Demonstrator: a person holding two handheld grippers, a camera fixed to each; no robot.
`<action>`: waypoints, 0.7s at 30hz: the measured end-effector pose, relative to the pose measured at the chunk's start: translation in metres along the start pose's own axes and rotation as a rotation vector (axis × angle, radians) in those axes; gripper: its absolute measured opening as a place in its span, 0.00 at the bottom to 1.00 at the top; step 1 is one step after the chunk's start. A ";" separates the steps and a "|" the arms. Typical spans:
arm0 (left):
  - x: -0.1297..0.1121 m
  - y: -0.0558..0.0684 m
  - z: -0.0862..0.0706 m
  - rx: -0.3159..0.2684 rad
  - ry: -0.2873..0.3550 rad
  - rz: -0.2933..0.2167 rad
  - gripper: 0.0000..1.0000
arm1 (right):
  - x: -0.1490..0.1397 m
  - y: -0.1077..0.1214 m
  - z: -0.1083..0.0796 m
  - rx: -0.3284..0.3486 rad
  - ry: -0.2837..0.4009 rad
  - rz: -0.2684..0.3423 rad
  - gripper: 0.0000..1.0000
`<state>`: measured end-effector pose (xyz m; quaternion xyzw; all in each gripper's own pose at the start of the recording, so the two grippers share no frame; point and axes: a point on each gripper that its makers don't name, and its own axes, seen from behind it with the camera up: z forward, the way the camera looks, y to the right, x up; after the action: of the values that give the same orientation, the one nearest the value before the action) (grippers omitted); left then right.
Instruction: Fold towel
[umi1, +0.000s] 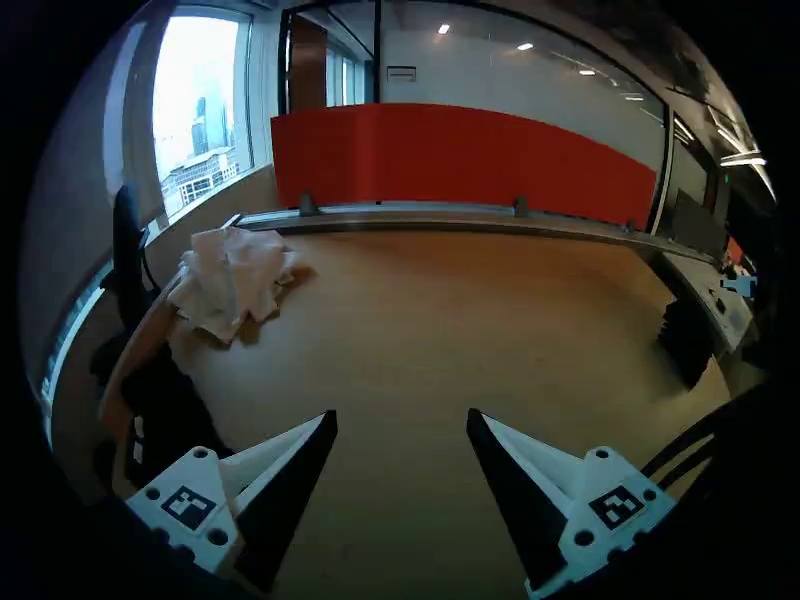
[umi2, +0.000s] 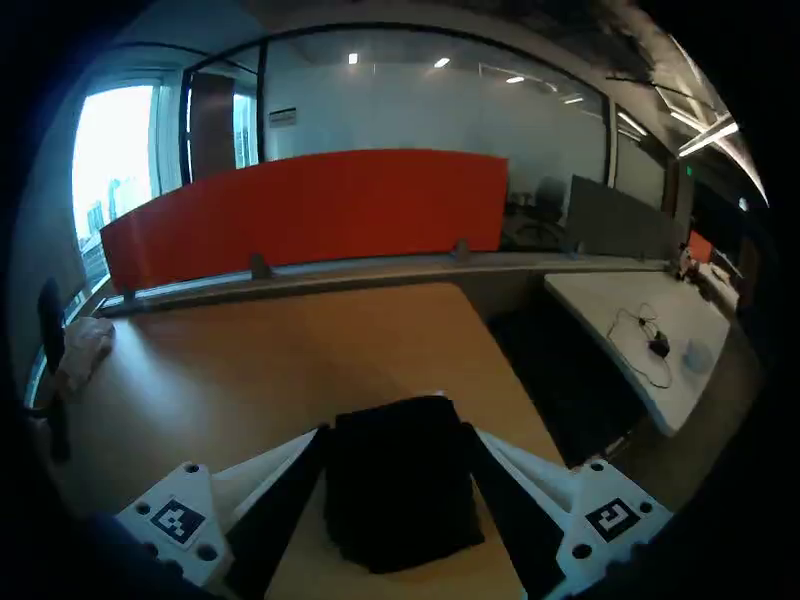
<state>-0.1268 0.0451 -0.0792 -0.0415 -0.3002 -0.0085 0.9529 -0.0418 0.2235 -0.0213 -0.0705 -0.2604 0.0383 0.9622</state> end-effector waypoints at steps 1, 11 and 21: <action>0.004 0.000 0.001 -0.001 0.008 -0.002 0.97 | 0.005 -0.002 -0.002 -0.001 0.023 0.002 1.00; 0.036 -0.002 0.005 0.001 0.078 -0.019 0.96 | 0.043 -0.019 -0.020 -0.003 0.217 0.052 0.99; 0.072 -0.014 0.004 0.010 0.178 -0.064 0.97 | 0.056 -0.024 -0.027 -0.014 0.277 0.027 0.99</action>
<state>-0.0706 0.0317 -0.0335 -0.0261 -0.2154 -0.0411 0.9753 0.0210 0.2027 -0.0130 -0.0853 -0.1241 0.0395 0.9878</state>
